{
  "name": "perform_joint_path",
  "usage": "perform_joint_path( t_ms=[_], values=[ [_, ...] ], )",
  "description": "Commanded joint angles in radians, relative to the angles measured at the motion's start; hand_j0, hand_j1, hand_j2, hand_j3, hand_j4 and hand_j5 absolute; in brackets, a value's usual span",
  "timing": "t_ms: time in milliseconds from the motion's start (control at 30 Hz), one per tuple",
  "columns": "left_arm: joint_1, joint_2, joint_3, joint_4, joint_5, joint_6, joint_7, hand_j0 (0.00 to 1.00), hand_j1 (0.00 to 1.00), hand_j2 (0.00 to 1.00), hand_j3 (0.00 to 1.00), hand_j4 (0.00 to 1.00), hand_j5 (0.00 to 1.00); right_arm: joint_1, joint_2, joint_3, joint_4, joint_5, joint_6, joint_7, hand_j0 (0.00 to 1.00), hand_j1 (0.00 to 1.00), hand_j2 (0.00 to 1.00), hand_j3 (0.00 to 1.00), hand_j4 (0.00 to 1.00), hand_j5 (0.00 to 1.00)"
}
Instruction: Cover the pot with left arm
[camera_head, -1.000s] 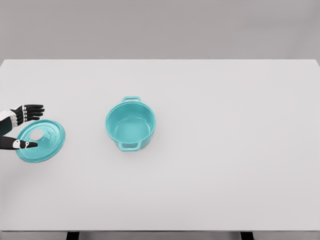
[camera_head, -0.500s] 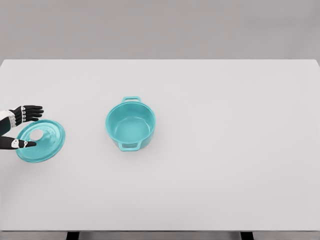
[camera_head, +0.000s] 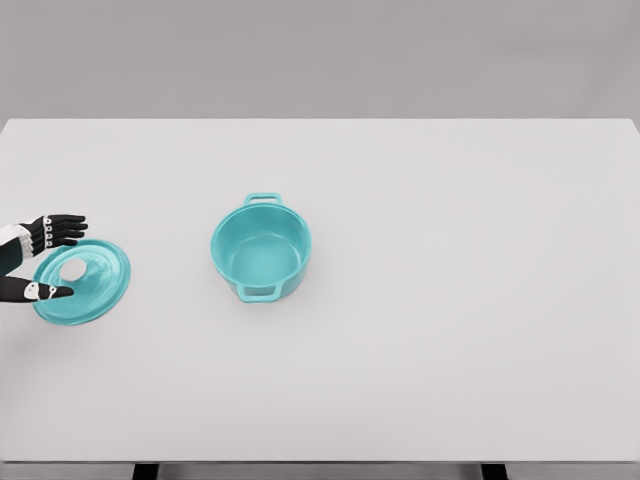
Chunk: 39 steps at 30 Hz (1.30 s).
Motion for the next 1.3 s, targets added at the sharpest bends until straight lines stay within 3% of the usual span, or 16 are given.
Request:
perform_joint_path(
  t_ms=[0,1033,1100,1267],
  values=[
    [0.000,0.002,0.000,-0.001,0.007,0.001,0.000,0.89,0.89,0.89,0.89,0.89,0.89,0.000,0.000,0.000,-0.001,0.001,0.000,0.000,1.00,1.00,1.00,1.00,1.00,1.00],
    [0.005,-0.024,-0.020,0.036,-0.001,0.001,0.000,0.89,0.89,0.89,0.89,0.89,0.89,0.000,0.000,0.000,0.001,0.001,0.000,0.000,1.00,1.00,1.00,1.00,1.00,1.00],
    [0.005,-0.024,-0.021,0.036,-0.001,0.001,0.000,0.86,0.86,0.86,0.86,0.86,0.86,0.000,0.000,0.000,0.001,0.001,0.000,0.000,1.00,1.00,1.00,1.00,1.00,1.00],
    [0.005,-0.024,-0.023,0.036,0.000,-0.001,0.000,0.66,0.66,0.66,0.66,0.66,0.66,0.000,0.000,0.000,0.001,0.001,0.000,0.000,1.00,1.00,1.00,1.00,1.00,1.00]
  ],
)
